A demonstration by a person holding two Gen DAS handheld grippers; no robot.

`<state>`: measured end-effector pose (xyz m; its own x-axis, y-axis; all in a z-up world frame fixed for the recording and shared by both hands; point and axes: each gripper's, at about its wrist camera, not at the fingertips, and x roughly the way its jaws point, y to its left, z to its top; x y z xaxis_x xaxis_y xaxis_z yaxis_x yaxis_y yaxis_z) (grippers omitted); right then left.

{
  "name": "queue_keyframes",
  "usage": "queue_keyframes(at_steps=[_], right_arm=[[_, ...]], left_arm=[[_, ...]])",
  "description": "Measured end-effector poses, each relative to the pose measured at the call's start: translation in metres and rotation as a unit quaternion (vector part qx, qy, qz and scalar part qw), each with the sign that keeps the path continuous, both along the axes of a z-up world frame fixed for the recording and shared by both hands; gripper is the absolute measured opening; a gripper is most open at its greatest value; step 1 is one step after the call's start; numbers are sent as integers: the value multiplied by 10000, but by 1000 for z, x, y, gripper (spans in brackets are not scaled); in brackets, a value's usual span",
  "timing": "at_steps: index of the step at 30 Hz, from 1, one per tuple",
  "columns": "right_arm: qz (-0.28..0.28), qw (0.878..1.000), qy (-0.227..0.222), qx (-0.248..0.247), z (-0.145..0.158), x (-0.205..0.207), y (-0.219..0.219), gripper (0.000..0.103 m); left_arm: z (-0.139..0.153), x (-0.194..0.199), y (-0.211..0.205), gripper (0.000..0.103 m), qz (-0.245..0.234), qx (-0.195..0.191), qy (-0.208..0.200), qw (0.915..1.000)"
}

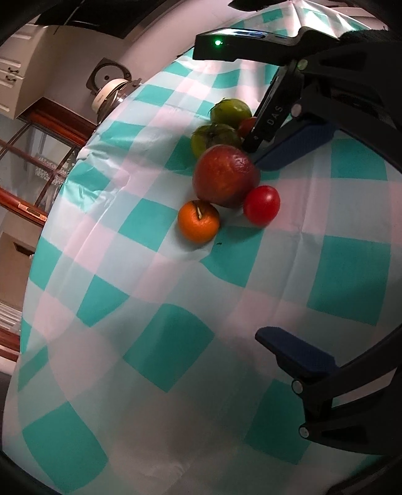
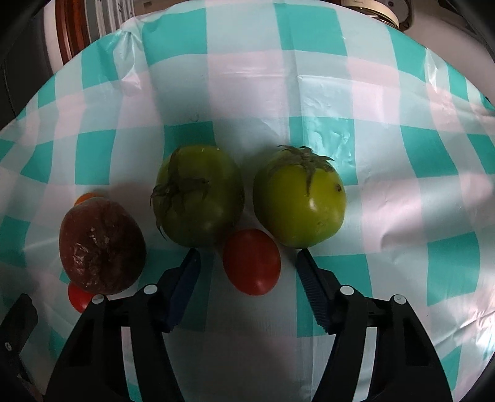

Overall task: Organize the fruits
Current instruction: 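Grasp a red tomato with the right tool while the left tool grasps another, then carry both red tomatoes into the white box and open both tools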

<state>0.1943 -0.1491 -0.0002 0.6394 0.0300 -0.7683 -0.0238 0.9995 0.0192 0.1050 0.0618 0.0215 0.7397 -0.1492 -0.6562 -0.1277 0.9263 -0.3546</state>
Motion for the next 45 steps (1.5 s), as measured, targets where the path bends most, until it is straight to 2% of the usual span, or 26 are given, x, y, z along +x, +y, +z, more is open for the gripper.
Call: queue_keyframes(at_steps=[3, 10, 11, 13, 14, 16, 19, 22, 25, 27, 29, 30, 32, 37, 45], right_arm=[[-2, 9998, -8, -175, 0, 0, -2, 48], [12, 9998, -9, -223, -2, 1, -2, 48], [15, 9998, -15, -193, -2, -1, -1, 47], [42, 9999, -32, -110, -2, -5, -1, 35], [111, 9999, -68, -17, -1, -10, -3, 33], [13, 9999, -102, 35, 3, -21, -7, 33], [-132, 9989, -200, 409, 10, -53, -27, 33], [-255, 9971, -339, 631, 14, -80, -41, 33], [-359, 9951, -435, 810, 17, -105, -53, 33], [-337, 9941, -451, 926, 19, -114, -56, 33], [-272, 9942, -492, 917, 24, -117, -55, 33], [-243, 9945, -508, 888, 21, -121, -52, 33], [-163, 9956, -517, 767, 20, -121, -47, 33], [-119, 9956, -489, 785, 15, -116, -42, 33], [-192, 9882, -517, 1429, 8, -100, -48, 33]], left_arm=[[0, 1, -4, 101, -78, 47, 27, 10000], [-2, 8, -22, 101, -381, 306, 80, 9988], [-2, 10, -25, 101, -462, 345, 98, 9983], [-3, 13, -30, 101, -596, 426, 147, 9972], [-4, 14, -31, 101, -653, 433, 163, 9968], [-4, 18, -35, 101, -800, 474, 207, 9955], [-7, 28, -42, 100, -1053, 642, 330, 9918], [-15, 42, -43, 81, -1264, 721, 603, 9875], [-15, 46, -48, 68, -1376, 1013, 562, 9837], [-16, 48, -53, 66, -1504, 1115, 546, 9808], [-16, 48, -57, 53, -1572, 1261, 522, 9781], [-16, 48, -58, 52, -1579, 1277, 521, 9778], [-16, 48, -57, 37, -1632, 1211, 496, 9779], [-11, 41, -53, 37, -1655, 1047, 282, 9802], [-6, 32, -43, 37, -1579, 883, 72, 9835]])
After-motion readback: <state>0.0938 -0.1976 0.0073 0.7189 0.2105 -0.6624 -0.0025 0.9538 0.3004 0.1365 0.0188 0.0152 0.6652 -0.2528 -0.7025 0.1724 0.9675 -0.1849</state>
